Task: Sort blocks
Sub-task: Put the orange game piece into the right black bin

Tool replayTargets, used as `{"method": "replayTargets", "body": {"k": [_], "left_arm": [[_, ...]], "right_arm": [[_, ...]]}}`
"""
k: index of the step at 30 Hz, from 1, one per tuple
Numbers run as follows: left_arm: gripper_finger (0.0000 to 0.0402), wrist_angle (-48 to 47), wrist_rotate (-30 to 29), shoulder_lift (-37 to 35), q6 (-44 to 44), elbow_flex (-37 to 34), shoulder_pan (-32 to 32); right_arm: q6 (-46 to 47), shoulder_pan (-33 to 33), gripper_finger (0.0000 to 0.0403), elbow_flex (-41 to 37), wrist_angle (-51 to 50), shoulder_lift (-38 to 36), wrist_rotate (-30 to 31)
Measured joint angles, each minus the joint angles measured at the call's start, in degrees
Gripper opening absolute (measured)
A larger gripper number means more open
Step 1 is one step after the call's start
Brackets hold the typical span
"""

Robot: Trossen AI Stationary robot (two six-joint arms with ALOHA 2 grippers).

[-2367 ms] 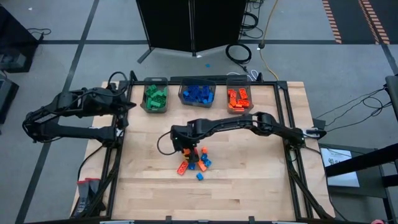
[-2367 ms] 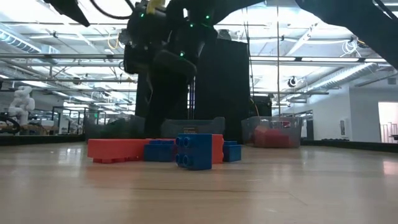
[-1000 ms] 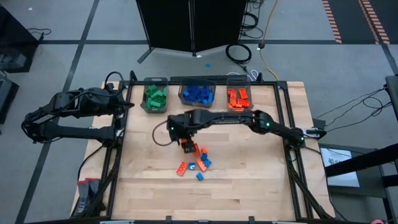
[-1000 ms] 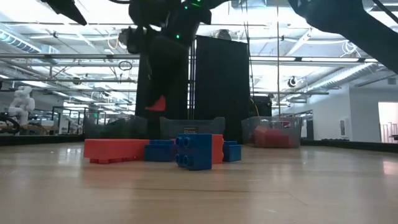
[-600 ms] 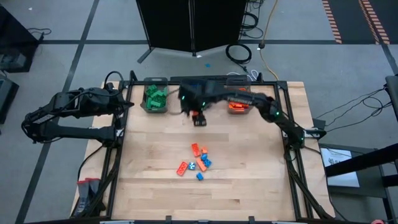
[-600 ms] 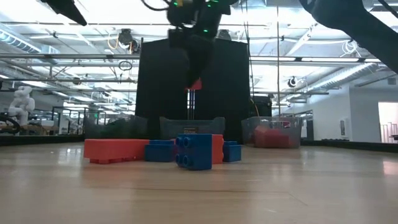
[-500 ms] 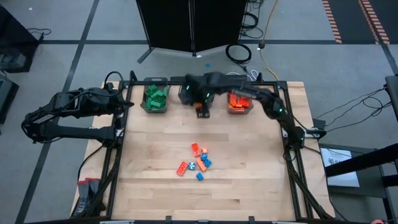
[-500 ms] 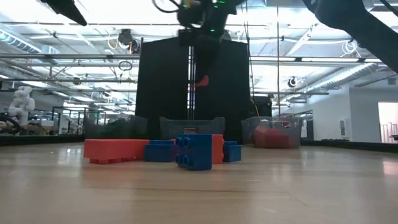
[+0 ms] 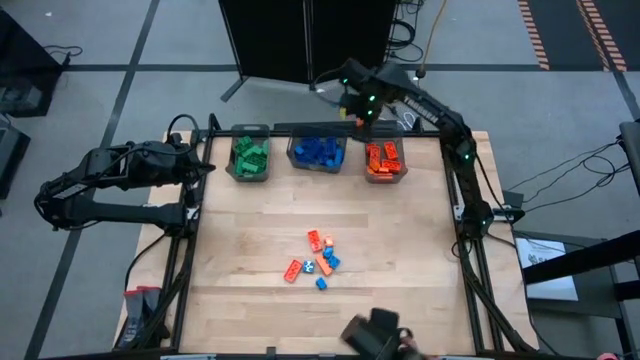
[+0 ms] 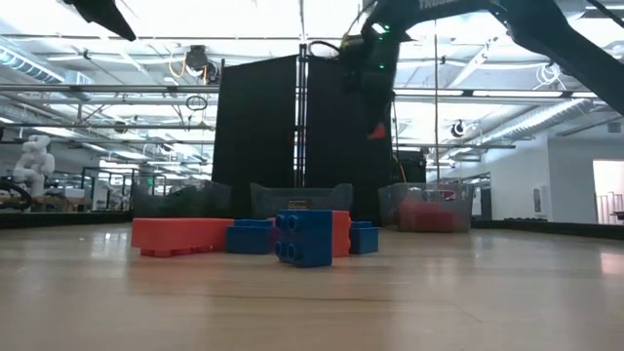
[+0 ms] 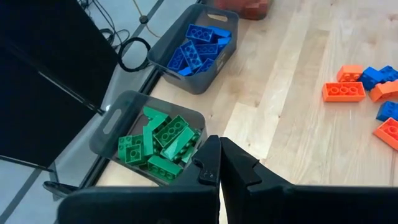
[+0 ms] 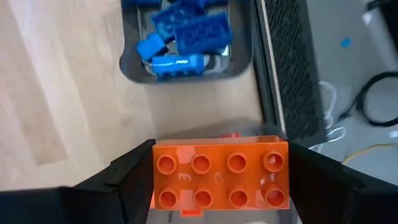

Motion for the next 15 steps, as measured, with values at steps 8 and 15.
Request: {"method": "replayTargets", "body": {"k": [8, 15], "left_arm": [[0.0, 0.0, -0.1, 0.0, -1.1, 0.0, 0.0], [0.0, 0.0, -0.3, 0.0, -3.0, 0.0, 0.0]], "right_arm": [[-0.1, -6.7, 0.0282, -1.0, -3.1, -0.5, -4.3], [-1.1, -8.8, 0.0282, -9.9, -1.9, -0.7, -7.5]]}}
